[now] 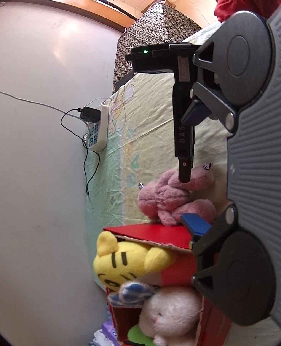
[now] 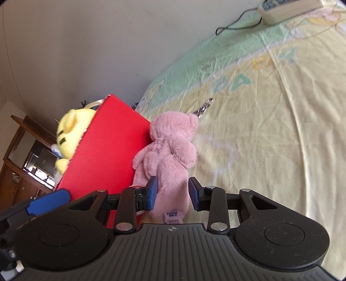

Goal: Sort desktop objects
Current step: 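Close the right gripper on the pink teddy bear while the left gripper grips it too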

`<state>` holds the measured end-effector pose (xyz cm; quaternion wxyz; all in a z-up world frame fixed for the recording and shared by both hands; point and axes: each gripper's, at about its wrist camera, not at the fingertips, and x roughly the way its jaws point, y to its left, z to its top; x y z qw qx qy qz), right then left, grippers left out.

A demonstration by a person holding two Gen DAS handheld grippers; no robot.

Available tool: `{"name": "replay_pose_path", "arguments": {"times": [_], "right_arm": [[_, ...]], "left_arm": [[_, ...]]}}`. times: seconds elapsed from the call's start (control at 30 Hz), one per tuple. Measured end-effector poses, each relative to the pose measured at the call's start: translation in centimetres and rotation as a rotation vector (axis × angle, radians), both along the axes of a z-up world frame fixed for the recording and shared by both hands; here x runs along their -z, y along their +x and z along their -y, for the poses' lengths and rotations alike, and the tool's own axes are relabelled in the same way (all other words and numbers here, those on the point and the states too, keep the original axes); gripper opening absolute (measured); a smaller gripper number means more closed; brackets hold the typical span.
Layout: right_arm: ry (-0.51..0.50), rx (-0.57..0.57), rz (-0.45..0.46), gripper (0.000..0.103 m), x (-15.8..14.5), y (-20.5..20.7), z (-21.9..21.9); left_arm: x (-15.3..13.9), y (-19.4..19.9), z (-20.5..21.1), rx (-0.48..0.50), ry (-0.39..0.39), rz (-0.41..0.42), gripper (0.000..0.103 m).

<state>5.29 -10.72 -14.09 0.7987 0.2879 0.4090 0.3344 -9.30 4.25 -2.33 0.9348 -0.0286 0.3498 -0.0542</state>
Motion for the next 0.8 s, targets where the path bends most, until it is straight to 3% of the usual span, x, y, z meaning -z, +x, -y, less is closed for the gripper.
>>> {"name": "replay_pose_path", "arguments": {"times": [0.1, 0.23, 0.5, 0.73, 0.8], "right_arm": [[0.036, -0.018, -0.028, 0.036, 1.0, 1.0, -0.8], [0.050, -0.032, -0.038, 0.028, 1.4, 1.3, -1.0], [0.058, 0.040, -0.024, 0.027, 0.6, 0.0, 4.7], [-0.018, 0.109, -0.048, 0.027, 0.7, -2.3, 9.7], [-0.010, 0.131, -0.062, 0.027, 1.0, -2.8, 10.7]], "left_arm": [[0.2, 0.1, 0.0, -0.009, 0.006, -0.006, 0.090], [0.6, 0.3, 0.0, -0.018, -0.024, -0.024, 0.092], [1.8, 1.7, 2.3, 0.070, -0.066, -0.028, 0.091], [6.3, 5.9, 1.0, 0.065, -0.273, -0.216, 0.075], [7.8, 7.3, 1.0, 0.059, -0.324, -0.279, 0.065]]}}
